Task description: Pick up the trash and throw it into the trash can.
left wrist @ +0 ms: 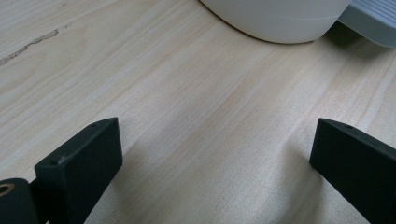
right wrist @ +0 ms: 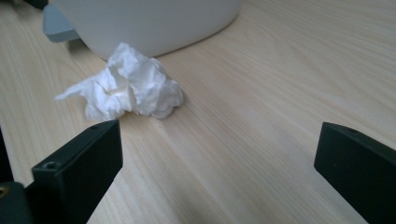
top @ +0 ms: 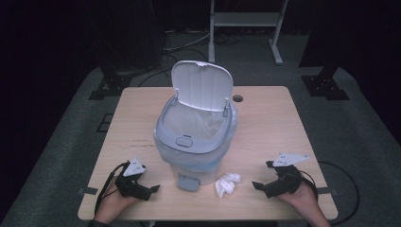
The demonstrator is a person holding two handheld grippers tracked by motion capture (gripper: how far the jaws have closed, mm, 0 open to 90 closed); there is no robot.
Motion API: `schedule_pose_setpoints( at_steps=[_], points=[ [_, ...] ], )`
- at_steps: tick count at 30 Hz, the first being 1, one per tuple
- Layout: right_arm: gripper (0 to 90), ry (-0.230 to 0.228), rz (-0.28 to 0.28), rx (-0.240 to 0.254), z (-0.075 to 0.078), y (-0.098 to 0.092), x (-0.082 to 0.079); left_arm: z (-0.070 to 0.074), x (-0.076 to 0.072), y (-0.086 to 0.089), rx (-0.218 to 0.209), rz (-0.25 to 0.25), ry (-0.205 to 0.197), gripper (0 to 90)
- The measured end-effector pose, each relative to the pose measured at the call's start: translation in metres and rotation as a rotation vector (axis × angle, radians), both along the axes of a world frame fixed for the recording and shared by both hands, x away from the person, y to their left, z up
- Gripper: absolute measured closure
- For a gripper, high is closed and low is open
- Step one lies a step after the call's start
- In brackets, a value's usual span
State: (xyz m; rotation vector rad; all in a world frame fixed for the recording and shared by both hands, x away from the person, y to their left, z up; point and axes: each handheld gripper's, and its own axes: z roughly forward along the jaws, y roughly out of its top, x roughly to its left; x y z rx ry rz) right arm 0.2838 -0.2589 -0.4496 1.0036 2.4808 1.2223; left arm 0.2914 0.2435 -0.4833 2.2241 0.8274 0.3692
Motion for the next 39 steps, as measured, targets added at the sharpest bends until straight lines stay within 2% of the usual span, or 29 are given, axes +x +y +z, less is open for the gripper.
schedule_pose_setpoints(
  at_steps=[11, 18, 30, 39],
  points=[
    [0.2, -0.009, 0.057, 0.022, 0.003, 0.024, 0.004, 0.0, 0.0, 0.0, 0.0, 0.001, 0.0, 1.4],
    [0.2, 0.001, 0.086, 0.023, 0.002, 0.038, 0.007, 0.0, 0.0, 0.0, 0.0, 0.001, 0.0, 1.4],
    [0.2, 0.01, 0.107, 0.034, 0.001, 0.051, 0.013, 0.0, 0.0, 0.0, -0.001, 0.001, 0.0, 1.4],
    [0.2, 0.012, 0.127, 0.026, -0.001, 0.062, 0.017, 0.0, 0.0, 0.0, -0.001, 0.001, 0.0, 1.4]
  ],
)
